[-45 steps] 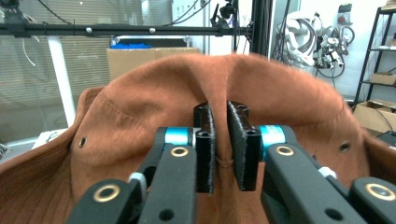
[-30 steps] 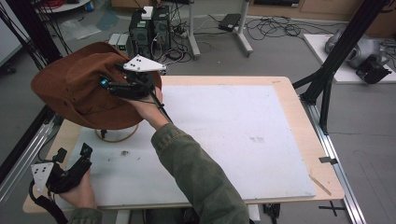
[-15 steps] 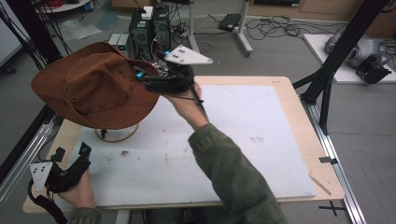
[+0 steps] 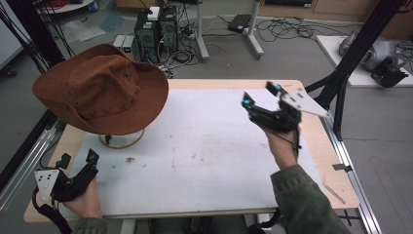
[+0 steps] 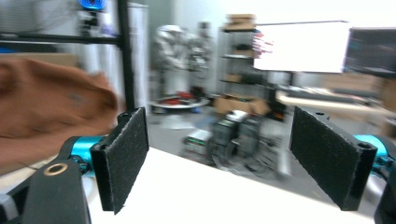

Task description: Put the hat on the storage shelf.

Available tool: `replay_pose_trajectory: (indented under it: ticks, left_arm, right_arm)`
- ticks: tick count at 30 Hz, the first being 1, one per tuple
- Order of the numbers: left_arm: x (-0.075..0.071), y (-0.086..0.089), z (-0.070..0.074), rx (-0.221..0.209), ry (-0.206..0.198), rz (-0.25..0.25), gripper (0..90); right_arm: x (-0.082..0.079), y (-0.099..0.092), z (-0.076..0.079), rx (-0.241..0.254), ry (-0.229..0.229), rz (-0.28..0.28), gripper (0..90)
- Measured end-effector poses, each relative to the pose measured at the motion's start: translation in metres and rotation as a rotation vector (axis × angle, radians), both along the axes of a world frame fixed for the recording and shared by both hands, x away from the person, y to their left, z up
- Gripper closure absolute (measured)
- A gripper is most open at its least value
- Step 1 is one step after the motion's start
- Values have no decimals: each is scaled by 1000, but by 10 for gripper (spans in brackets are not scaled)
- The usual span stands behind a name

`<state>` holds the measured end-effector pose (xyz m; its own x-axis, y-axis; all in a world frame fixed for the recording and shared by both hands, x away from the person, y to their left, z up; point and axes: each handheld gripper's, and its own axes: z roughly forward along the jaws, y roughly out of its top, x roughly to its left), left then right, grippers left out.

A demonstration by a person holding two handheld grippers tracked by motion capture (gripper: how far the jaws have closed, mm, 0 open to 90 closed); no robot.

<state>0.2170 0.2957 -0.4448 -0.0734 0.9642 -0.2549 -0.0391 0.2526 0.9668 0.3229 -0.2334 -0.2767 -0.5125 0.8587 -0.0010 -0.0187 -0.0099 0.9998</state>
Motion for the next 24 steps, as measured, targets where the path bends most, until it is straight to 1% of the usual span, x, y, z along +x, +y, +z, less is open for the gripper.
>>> replay_pose_trajectory:
  ticks: [2, 3, 4, 5, 8, 9, 10, 11, 12, 13, 15, 16, 17, 18, 19, 20, 21, 22, 23, 24]
  left_arm:
    - [-1, 1, 0, 1, 2, 2, 163]
    - [-1, 1, 0, -4, -3, 7, 163]
    - [-1, 2, 0, -4, -3, 8, 163]
    - [-1, 2, 0, -4, -2, 10, 163]
    - [1, 2, 0, -4, 1, 8, 163]
    - [1, 2, 0, -1, 2, 6, 163]
    - [1, 1, 0, 2, 3, 5, 163]
    - [1, 1, 0, 5, 2, 5, 163]
    - [1, 0, 0, 7, 0, 6, 163]
    - [1, 0, 0, 10, 3, 4, 163]
    - [1, -2, 1, 17, 2, 3, 163]
    - [1, -2, 1, 22, 3, 1, 163]
    - [1, -3, 1, 28, 4, -1, 163]
    - [1, -4, 1, 30, 4, -3, 163]
    - [2, -4, 1, 32, 3, -4, 163]
    - [2, -5, 1, 37, 5, -6, 163]
    - [2, -5, 1, 40, 5, -7, 163]
    - [3, -5, 1, 40, 4, -6, 163]
    - [3, -5, 1, 44, 4, -7, 163]
    - [3, -5, 1, 46, 5, -6, 163]
  right_arm:
    - [-9, -22, -12, 16, 18, -61, 192]
    - [-12, -30, -17, 18, 27, -81, 192]
    - [-20, -50, -29, 21, 39, -131, 192]
    - [-20, -50, -29, 21, 39, -131, 192]
    - [-31, -72, -47, 35, 58, -181, 192]
    - [-34, -75, -52, 37, 66, -192, 192]
    - [-39, -83, -65, 49, 81, -215, 191]
    - [-39, -83, -65, 49, 81, -215, 191]
    - [-43, -88, -76, 58, 93, -231, 189]
    - [-43, -88, -76, 58, 93, -231, 189]
    - [-46, -91, -88, 58, 98, -250, 188]
    - [-48, -94, -100, 63, 105, -267, 186]
    - [-48, -94, -100, 63, 105, -267, 186]
    - [-49, -95, -109, 80, 114, -278, 185]
    - [-50, -96, -114, 86, 114, -282, 183]
    - [-50, -96, -114, 86, 114, -282, 183]
    - [-52, -96, -125, 81, 109, -296, 181]
    - [-53, -96, -131, 80, 105, -305, 181]
    - [-53, -96, -131, 80, 105, -305, 181]
    - [-55, -97, -140, 76, 97, -309, 181]
